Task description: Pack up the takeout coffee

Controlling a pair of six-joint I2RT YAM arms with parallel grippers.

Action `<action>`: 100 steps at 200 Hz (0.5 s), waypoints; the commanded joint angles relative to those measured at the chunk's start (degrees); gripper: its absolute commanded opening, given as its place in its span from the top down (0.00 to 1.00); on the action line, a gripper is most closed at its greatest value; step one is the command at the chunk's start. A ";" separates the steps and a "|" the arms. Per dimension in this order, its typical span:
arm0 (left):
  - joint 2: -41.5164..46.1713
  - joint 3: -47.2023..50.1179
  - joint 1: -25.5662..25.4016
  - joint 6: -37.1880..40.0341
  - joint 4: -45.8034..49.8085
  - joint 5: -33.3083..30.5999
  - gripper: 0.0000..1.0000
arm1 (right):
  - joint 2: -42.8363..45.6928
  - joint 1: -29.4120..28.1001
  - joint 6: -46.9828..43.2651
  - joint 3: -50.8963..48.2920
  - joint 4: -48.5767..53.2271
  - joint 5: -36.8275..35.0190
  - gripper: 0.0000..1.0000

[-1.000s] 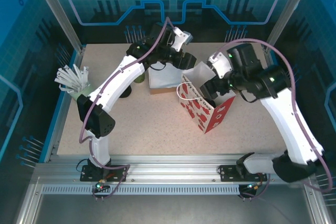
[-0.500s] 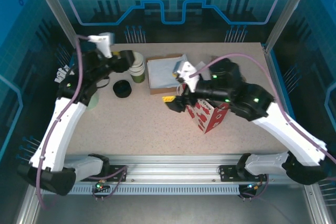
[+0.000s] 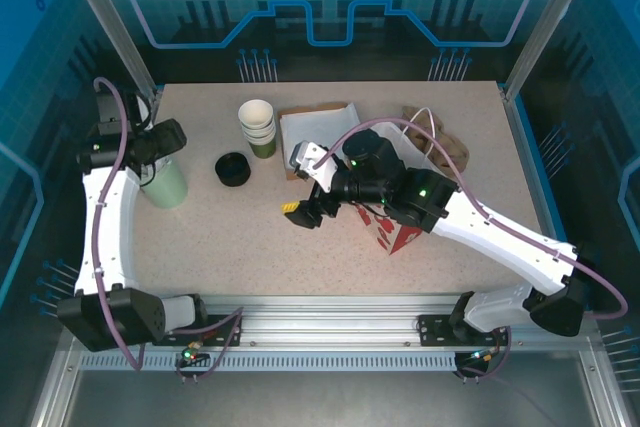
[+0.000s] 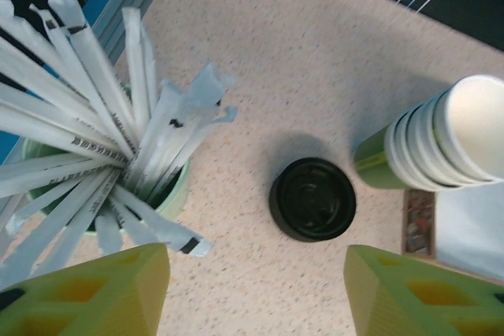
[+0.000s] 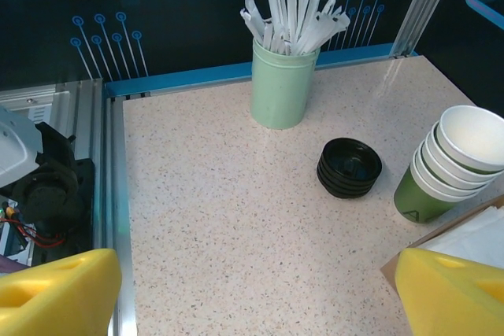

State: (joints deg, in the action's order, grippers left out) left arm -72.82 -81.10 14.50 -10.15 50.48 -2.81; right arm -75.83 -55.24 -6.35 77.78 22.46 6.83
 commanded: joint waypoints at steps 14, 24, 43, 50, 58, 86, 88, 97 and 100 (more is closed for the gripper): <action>-0.88 -1.99 3.69 4.38 5.59 -1.56 0.45 | 2.36 -0.12 -1.54 -2.21 -2.46 -0.33 0.08; -0.77 -1.53 4.14 4.70 5.53 -1.94 0.48 | 2.48 0.14 -1.73 -2.52 -2.59 -0.32 0.08; -1.28 -0.92 5.06 5.33 5.83 -3.76 0.54 | 2.40 0.49 -1.91 -2.89 -2.60 0.47 0.08; -1.64 -0.92 5.53 5.38 5.99 -3.87 0.57 | 2.43 0.65 -2.06 -2.98 -2.51 0.76 0.08; -2.04 -0.90 6.00 5.31 6.09 -3.83 0.60 | 2.50 0.75 -2.26 -3.20 -2.43 1.05 0.08; -3.44 -0.31 7.21 5.31 5.99 -4.33 0.65 | 2.97 1.45 -2.39 -4.01 -2.46 1.82 0.08; -3.53 -0.23 7.25 5.29 5.91 -4.47 0.65 | 3.02 1.52 -2.41 -4.03 -2.50 1.90 0.08; -4.06 -0.11 7.36 5.32 5.88 -4.81 0.66 | 2.97 1.74 -2.45 -4.12 -2.44 2.25 0.08; -4.20 -0.04 7.38 5.32 5.94 -4.91 0.66 | 2.99 1.82 -2.35 -4.13 -2.42 2.26 0.08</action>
State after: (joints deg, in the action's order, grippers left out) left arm -75.70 -81.28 21.02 -5.78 55.22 -5.93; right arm -74.24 -54.46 -8.03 74.26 21.47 7.22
